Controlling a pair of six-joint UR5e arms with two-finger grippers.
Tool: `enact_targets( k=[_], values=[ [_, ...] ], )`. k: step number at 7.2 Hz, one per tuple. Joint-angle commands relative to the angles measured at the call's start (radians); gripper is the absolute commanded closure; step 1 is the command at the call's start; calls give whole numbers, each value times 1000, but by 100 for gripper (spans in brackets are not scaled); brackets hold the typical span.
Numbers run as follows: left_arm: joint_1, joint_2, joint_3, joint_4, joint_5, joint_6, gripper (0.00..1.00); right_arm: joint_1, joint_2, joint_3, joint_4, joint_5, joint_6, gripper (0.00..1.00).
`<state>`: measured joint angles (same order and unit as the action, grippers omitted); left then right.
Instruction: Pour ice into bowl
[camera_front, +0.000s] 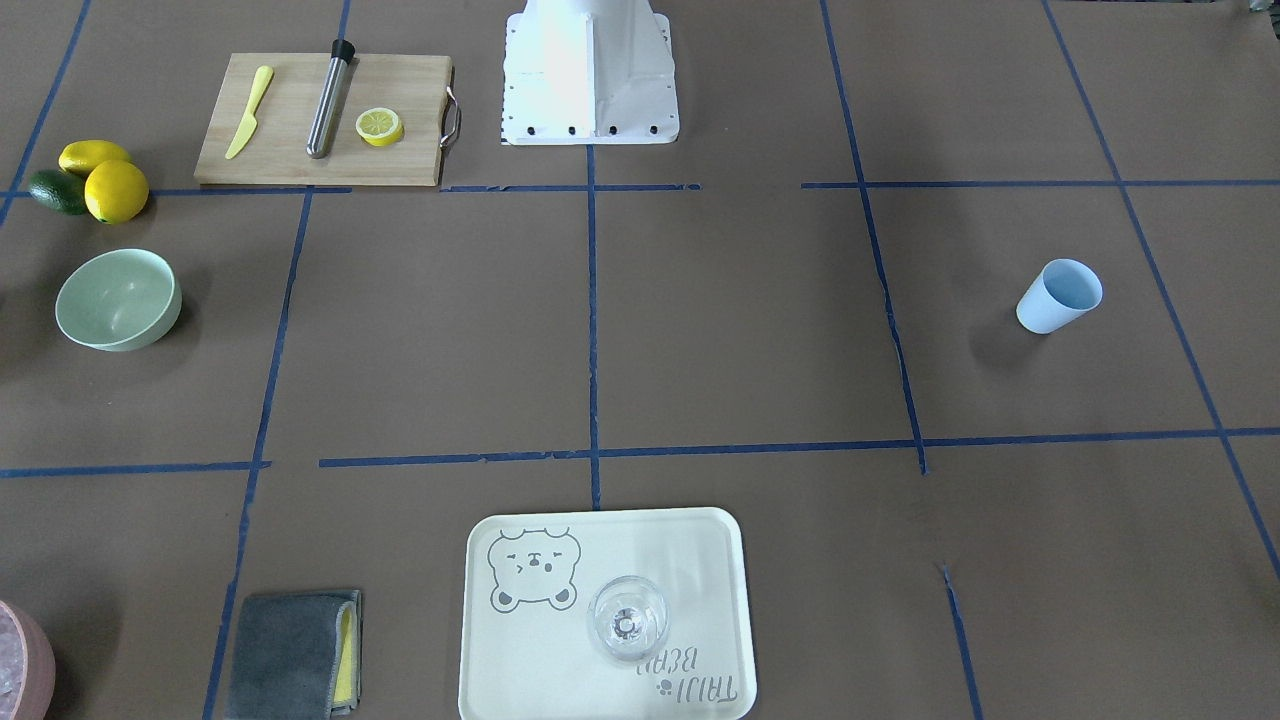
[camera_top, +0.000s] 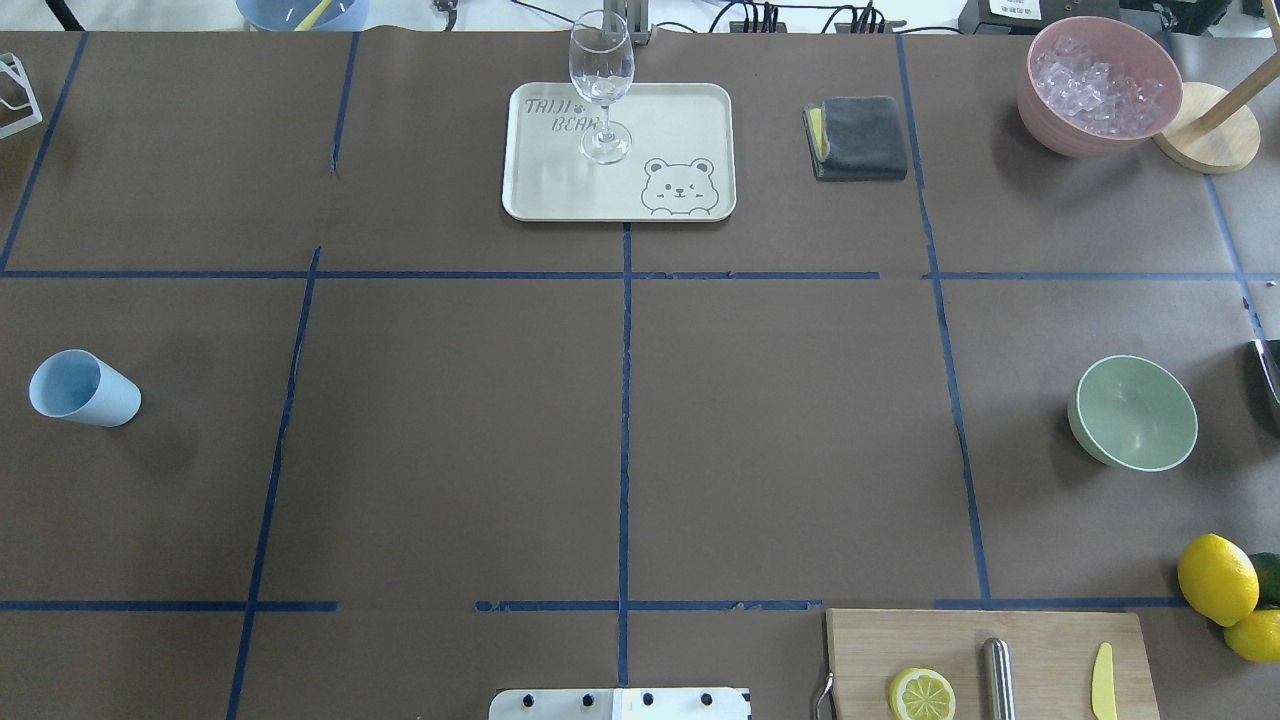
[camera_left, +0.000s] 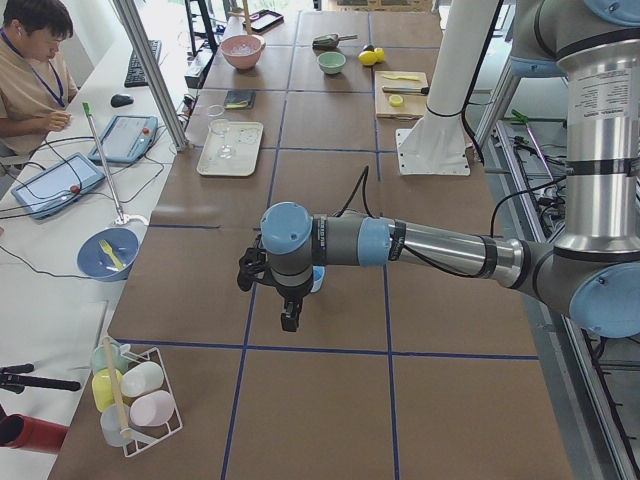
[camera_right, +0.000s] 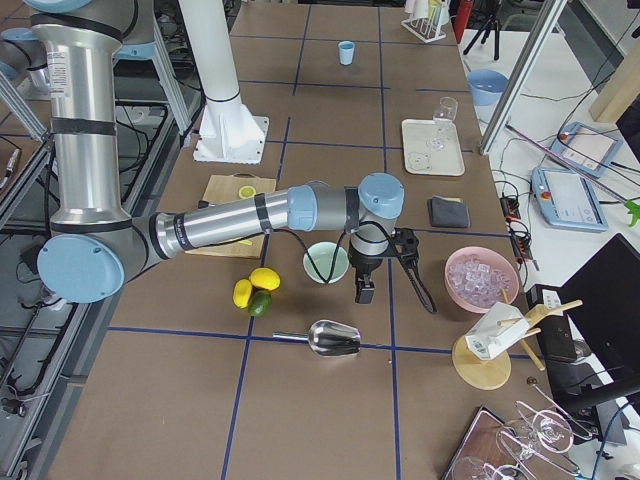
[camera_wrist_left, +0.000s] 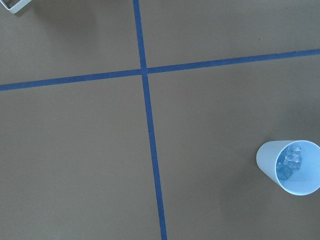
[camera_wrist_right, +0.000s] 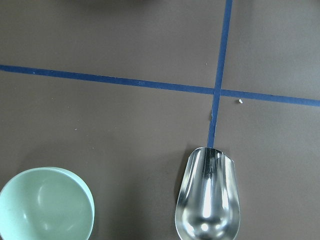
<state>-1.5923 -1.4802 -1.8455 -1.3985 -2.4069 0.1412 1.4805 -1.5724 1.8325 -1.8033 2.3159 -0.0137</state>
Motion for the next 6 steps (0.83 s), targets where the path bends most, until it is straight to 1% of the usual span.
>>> enact_targets(
  k=[1,2,3,4,5,6],
  values=[
    [-15,55,-7,-81,14,105,0,0,-8,-4,2,11,1,0],
    [-15,51,9,-100,14,98,0,0,-11,-2,7,11,-2,0],
    [-14,38,2,-94,14,92,0,-14,-14,-4,5,13,3,0],
    [-14,38,14,-99,15,97,0,-20,-15,-1,7,48,3,0],
    [-14,44,2,-99,14,97,0,-40,-15,-1,19,110,1,0],
    [-14,49,2,-99,14,98,0,-111,-23,4,116,115,18,0]
  ],
)
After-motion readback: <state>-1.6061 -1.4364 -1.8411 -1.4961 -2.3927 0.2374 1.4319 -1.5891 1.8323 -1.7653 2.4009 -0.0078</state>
